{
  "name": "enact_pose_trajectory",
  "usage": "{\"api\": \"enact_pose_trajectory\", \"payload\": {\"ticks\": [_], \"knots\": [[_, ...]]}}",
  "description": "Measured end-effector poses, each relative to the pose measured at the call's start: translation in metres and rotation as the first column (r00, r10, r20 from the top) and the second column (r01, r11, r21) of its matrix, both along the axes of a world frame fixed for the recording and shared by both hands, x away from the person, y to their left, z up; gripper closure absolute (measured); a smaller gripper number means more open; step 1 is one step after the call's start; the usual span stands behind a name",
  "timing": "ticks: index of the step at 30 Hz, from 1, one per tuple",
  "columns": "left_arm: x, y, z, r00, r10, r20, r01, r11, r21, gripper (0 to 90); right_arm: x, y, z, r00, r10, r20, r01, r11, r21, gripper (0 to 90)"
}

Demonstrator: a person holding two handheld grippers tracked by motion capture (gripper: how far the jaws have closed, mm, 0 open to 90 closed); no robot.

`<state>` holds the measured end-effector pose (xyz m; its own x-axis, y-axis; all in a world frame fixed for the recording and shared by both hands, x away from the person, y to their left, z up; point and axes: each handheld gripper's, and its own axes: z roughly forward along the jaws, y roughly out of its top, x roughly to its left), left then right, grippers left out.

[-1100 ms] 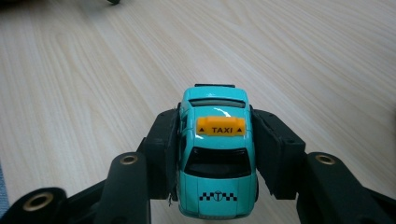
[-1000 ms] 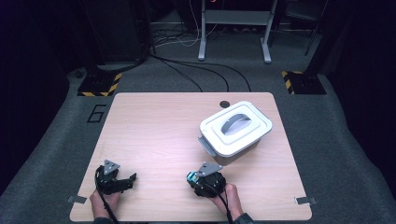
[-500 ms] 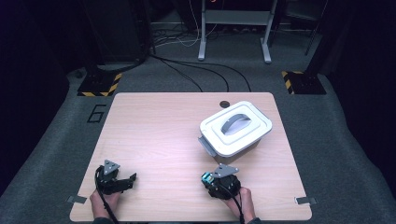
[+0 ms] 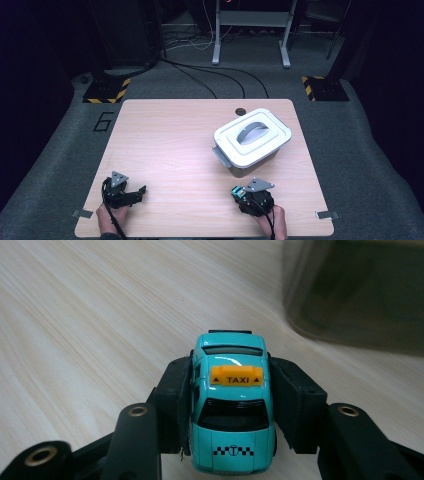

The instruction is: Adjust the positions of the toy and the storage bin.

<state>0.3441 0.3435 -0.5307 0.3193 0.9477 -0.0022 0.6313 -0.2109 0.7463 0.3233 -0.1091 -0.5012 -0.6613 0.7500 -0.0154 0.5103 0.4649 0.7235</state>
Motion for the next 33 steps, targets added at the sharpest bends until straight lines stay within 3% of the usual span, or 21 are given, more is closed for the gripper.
{"api": "enact_pose_trajectory", "payload": {"ticks": [6,12,23,28,33], "knots": [[0.0,0.0,0.0,1.0,-0.005,-0.004,0.005,1.0,0.006,14.1,-0.001,-0.021,-0.005,0.9982,-0.059,0.001,0.059,0.9982,0.001,52.7],[0.0,0.0,0.0,1.0,-0.005,-0.004,0.005,1.0,0.006,14.2,0.004,-0.049,-0.004,0.9872,-0.156,0.032,0.156,0.9877,-0.003,52.7],[0.0,0.0,0.0,1.0,-0.005,-0.004,0.005,1.0,0.006,14.1,0.02,-0.111,0.001,0.9401,-0.338,0.043,0.339,0.9405,-0.019,52.7],[0.0,0.001,0.0,1.0,-0.005,-0.001,0.005,1.0,0.006,14.1,0.025,-0.128,-0.001,0.9196,-0.391,0.035,0.392,0.9197,-0.018,52.7],[0.0,0.0,0.0,1.0,-0.004,-0.003,0.004,1.0,0.006,14.2,0.032,-0.142,-0.001,0.8928,-0.45,0.024,0.45,0.8926,-0.019,52.7]]}}
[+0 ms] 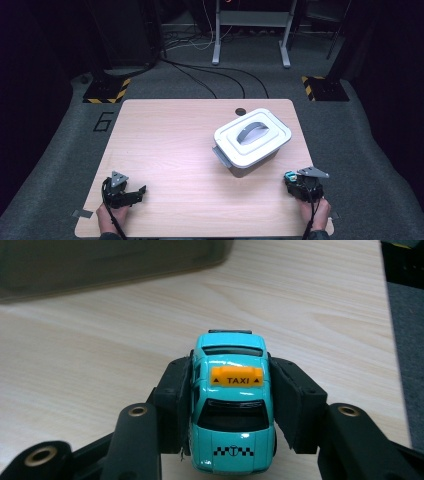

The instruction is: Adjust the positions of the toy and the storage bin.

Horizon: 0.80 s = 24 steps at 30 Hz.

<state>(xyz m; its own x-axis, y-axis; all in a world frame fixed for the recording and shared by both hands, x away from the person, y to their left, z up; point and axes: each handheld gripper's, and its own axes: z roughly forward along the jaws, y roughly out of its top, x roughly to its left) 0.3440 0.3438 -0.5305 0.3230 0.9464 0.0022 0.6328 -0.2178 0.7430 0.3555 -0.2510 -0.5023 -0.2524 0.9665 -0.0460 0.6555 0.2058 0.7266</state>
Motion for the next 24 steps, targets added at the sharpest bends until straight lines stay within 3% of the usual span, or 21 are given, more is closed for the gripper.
{"api": "enact_pose_trajectory", "payload": {"ticks": [10,16,17,18,20,24], "knots": [[0.0,0.0,0.0,1.0,0.0,0.0,0.0,1.0,0.0,14.2,0.01,-0.009,-0.01,0.9971,-0.074,-0.015,0.074,0.9972,0.005,52.6],[0.0,0.0,0.0,1.0,0.0,0.0,0.0,1.0,0.0,14.2,0.007,-0.011,-0.018,0.9965,-0.079,0.028,0.078,0.9965,0.031,52.0],[0.0,0.0,0.0,1.0,0.0,0.0,0.0,1.0,0.0,14.2,0.006,-0.011,-0.019,0.9963,-0.079,0.034,0.078,0.9963,0.037,50.2],[0.0,0.0,0.0,1.0,0.0,0.0,0.0,1.0,0.0,14.2,0.005,-0.012,-0.021,0.9966,-0.071,0.041,0.069,0.9961,0.054,41.5],[0.0,0.0,0.0,1.0,0.0,0.001,0.0,1.0,0.0,14.2,0.005,-0.011,-0.022,0.9962,-0.08,0.032,0.079,0.9963,0.033,24.7],[0.0,0.0,0.001,1.0,-0.002,-0.005,0.002,1.0,0.003,14.3,0.001,-0.016,-0.021,0.9957,-0.065,0.066,0.06,0.9959,0.067,13.4]]}}
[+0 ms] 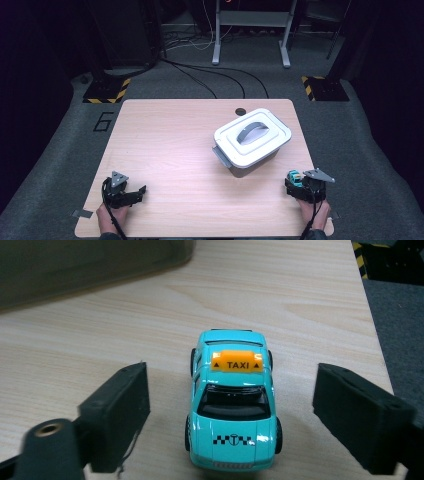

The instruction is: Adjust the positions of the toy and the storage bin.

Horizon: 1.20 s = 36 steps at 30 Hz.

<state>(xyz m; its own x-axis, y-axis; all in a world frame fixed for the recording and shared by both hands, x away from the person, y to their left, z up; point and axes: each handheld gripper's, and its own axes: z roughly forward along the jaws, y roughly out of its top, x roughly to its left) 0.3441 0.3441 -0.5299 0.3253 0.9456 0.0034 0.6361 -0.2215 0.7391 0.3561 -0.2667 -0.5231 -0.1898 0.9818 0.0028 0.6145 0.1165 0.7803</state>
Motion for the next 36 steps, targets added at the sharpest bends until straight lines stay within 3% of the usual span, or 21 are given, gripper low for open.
{"api": "enact_pose_trajectory", "payload": {"ticks": [3,7,10,12,19,23,26,30,34,36], "knots": [[0.0,-0.001,-0.001,0.9999,0.006,0.01,-0.006,0.9999,-0.011,14.2,-0.005,-0.002,0.0,0.9998,0.018,0.013,-0.018,0.9998,-0.009,7.2],[0.001,-0.001,-0.001,0.9999,0.006,0.01,-0.006,0.9999,-0.012,14.2,-0.009,-0.004,-0.002,0.9979,0.058,-0.028,-0.059,0.9978,-0.029,0.0],[0.001,0.0,-0.001,0.9999,0.007,0.009,-0.006,0.9999,-0.012,14.2,-0.01,0.0,-0.003,0.9956,0.064,-0.069,-0.068,0.9961,-0.056,0.0],[0.001,0.0,-0.001,1.0,0.004,0.008,-0.004,0.9999,-0.012,14.2,-0.011,0.001,-0.004,0.9955,0.061,-0.073,-0.066,0.9949,-0.076,0.0],[0.003,0.001,-0.001,0.9999,-0.009,0.009,0.009,0.9999,-0.01,13.8,-0.01,-0.004,-0.006,0.9948,0.043,-0.093,-0.045,0.9988,-0.022,0.0],[0.006,-0.001,0.004,0.999,0.002,-0.045,-0.001,0.9999,0.015,11.7,-0.01,-0.004,-0.006,0.9948,0.038,-0.094,-0.04,0.999,-0.019,0.0],[0.008,-0.003,0.004,0.9972,-0.012,-0.074,0.014,0.9997,0.021,4.3,-0.01,-0.003,-0.006,0.9948,0.036,-0.095,-0.038,0.9991,-0.019,0.0],[0.014,-0.01,0.009,0.9918,-0.036,-0.123,0.039,0.9991,0.017,2.2,-0.008,-0.002,-0.006,0.9953,0.029,-0.093,-0.031,0.9994,-0.018,0.0],[0.02,-0.024,0.02,0.9909,-0.058,-0.121,0.057,0.9983,-0.013,1.2,-0.008,-0.002,-0.007,0.9953,0.03,-0.092,-0.031,0.9993,-0.018,0.0],[0.024,-0.037,0.03,0.9884,-0.091,-0.121,0.09,0.9958,-0.016,0.8,-0.008,-0.002,-0.007,0.9952,0.031,-0.092,-0.033,0.9993,-0.018,0.0]]}}
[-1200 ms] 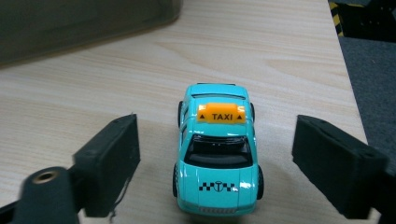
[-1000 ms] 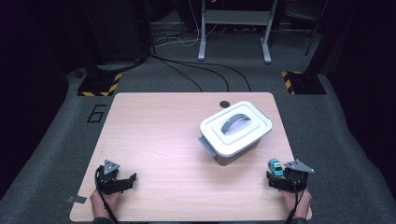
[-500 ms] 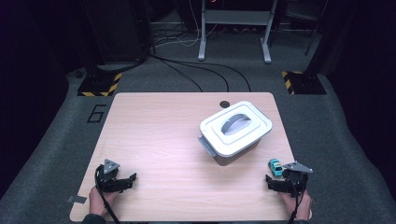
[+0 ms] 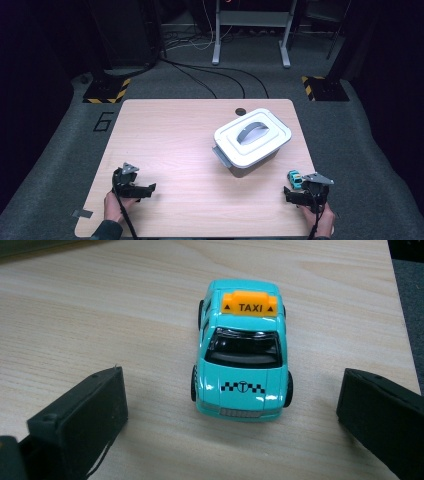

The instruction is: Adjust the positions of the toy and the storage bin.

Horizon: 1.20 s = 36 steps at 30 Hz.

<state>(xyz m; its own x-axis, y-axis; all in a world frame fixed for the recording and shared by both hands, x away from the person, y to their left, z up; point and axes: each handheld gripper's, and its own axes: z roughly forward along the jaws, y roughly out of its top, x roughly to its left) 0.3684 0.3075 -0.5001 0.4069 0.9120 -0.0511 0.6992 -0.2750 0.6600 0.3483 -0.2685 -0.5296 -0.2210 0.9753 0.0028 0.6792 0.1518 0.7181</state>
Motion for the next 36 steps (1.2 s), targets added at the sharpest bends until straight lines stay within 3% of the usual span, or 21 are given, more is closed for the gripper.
{"api": "enact_pose_trajectory", "payload": {"ticks": [13,17,22,36], "knots": [[0.016,-0.039,0.034,0.9921,-0.125,-0.012,0.125,0.9921,-0.014,0.3,0.0,0.0,0.0,1.0,-0.002,0.0,0.002,1.0,0.0,0.0],[0.019,-0.048,0.041,0.993,-0.118,-0.005,0.118,0.9924,-0.033,0.3,0.0,0.0,0.0,1.0,-0.002,0.0,0.002,1.0,0.0,0.0],[0.024,-0.062,0.052,0.9863,-0.165,-0.009,0.164,0.9862,-0.019,0.3,0.0,0.0,0.0,1.0,-0.002,0.001,0.002,1.0,0.0,0.0],[0.037,-0.102,0.084,0.9702,-0.241,0.027,0.242,0.9685,-0.058,0.3,0.0,0.0,0.0,1.0,-0.002,0.0,0.002,1.0,-0.001,0.0]]}}
